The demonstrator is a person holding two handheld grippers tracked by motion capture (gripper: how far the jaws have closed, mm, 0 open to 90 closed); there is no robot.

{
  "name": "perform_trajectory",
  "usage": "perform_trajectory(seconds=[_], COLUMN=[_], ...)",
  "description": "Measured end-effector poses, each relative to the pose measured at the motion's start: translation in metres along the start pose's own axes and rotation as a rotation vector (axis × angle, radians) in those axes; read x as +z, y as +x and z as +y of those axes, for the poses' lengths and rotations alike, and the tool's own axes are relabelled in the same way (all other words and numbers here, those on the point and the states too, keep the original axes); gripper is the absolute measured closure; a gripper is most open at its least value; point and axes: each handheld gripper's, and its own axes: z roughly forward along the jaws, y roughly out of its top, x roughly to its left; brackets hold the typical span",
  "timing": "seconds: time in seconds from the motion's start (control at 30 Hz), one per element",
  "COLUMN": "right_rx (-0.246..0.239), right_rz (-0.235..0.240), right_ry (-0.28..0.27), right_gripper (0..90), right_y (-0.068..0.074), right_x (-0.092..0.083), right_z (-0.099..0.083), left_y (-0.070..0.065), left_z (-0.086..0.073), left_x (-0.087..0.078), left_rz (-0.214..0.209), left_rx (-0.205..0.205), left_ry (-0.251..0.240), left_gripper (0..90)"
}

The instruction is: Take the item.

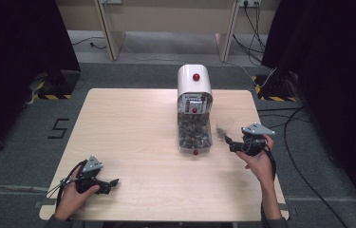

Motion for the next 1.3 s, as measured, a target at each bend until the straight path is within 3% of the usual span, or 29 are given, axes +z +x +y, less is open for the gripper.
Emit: perform_trajectory(seconds=[0.77, 1.3], right_rx=[-0.049, -0.052], right_rz=[0.016, 0.037], right_ry=[0.067, 0.104], right_gripper=[21.5, 21.6], right_y=[0.019, 0.032], right_x=[-0.004, -0.006], right_z=[-0.031, -0.045], left_y=[0.0, 0.0], left_z=[0.0, 0.0], left_x=[0.0, 0.0], left_rz=[0.0, 0.0], left_rx=[0.0, 0.0], left_ry=[0.0, 0.0], left_gripper=[0.0, 0.0])
